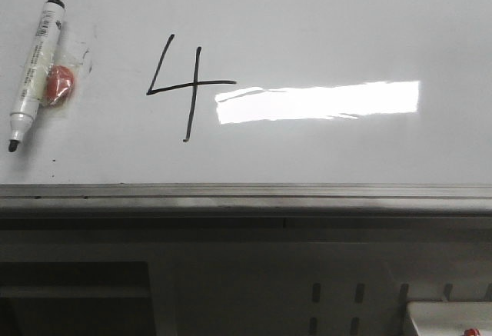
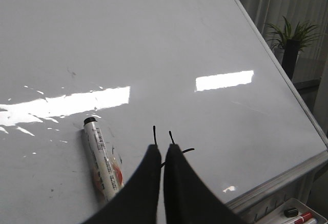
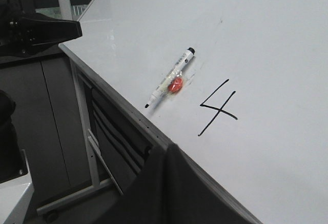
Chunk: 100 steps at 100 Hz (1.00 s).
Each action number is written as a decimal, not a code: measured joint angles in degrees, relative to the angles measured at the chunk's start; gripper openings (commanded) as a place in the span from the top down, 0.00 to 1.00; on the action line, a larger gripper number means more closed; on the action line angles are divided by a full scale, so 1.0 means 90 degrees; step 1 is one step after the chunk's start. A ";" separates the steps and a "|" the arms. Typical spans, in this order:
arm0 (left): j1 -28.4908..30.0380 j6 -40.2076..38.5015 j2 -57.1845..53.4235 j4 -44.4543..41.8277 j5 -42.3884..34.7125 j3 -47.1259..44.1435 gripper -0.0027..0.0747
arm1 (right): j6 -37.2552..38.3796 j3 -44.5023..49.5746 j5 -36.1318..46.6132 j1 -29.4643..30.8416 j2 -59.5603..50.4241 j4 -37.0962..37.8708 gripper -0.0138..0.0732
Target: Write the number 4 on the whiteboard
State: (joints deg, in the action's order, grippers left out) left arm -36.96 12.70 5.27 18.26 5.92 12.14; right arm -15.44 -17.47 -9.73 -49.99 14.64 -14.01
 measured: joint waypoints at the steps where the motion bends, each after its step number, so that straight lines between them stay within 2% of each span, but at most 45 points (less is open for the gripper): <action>1: 0.0000 0.0000 0.0000 0.0000 0.0000 0.0000 0.99 | 0.0000 -0.0001 0.0000 0.0000 -0.0044 0.0000 0.92; 62: 0.0000 0.0000 -0.0011 -0.0039 0.0000 -0.0004 0.99 | 0.0000 0.0104 -0.0009 0.0000 -0.0231 0.0003 0.92; 72: 0.0042 0.0000 -0.0011 -0.0567 0.0010 -0.0004 0.99 | 0.0000 0.0104 -0.0009 0.0000 -0.0231 0.0003 0.92; 85: 0.0501 -0.0237 -0.0011 -0.1294 0.0010 -0.0028 0.99 | 0.0000 0.0104 -0.0009 0.0000 -0.0231 0.0003 0.92; 100: 0.1476 -0.0439 -0.0011 -0.1591 0.0010 -0.0287 0.99 | 0.0000 0.0104 -0.0009 0.0000 -0.0231 0.0003 0.92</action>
State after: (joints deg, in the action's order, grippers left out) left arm -23.67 8.74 5.18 3.94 6.01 9.56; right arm -15.44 -16.53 -9.81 -49.99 12.56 -13.99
